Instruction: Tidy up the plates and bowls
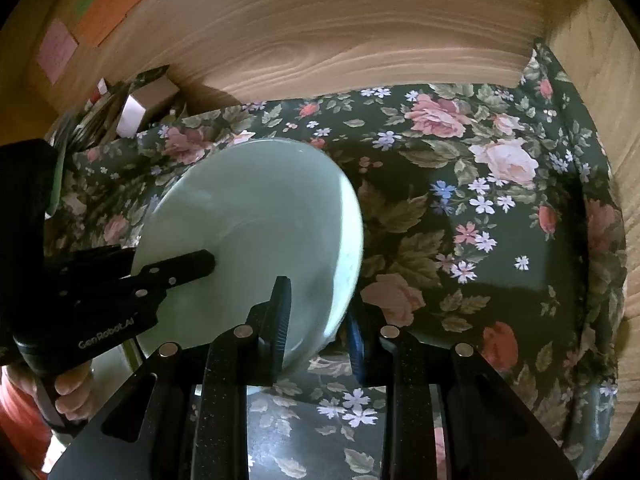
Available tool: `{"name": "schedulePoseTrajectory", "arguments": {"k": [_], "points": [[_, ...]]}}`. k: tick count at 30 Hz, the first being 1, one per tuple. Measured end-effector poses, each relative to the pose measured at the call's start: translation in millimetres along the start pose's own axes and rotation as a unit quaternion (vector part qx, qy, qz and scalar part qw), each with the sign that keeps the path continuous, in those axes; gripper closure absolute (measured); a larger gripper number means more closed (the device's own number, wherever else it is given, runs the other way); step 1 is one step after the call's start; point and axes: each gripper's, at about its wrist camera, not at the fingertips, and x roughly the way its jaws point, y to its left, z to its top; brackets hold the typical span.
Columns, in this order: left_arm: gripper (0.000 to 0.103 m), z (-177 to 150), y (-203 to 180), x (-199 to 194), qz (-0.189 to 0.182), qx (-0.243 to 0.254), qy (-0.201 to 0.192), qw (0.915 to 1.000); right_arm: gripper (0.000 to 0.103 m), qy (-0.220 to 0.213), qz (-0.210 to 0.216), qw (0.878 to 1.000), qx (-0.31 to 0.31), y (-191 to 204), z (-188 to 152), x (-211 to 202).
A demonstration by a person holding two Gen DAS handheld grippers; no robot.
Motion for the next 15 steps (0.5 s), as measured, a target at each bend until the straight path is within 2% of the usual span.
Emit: {"name": "schedulePoseTrajectory", "arguments": {"k": [6,15], "points": [[0.085,-2,-2,-4,0.004,-0.001,-0.002,1.0,0.08,-0.002,-0.004,1.0,-0.004,3,0,-5],[0.085,-9,-7,-42,0.008,0.005,-0.052,0.9986,0.081,-0.04,-0.002,0.999,-0.009,17,2,-35]]}}
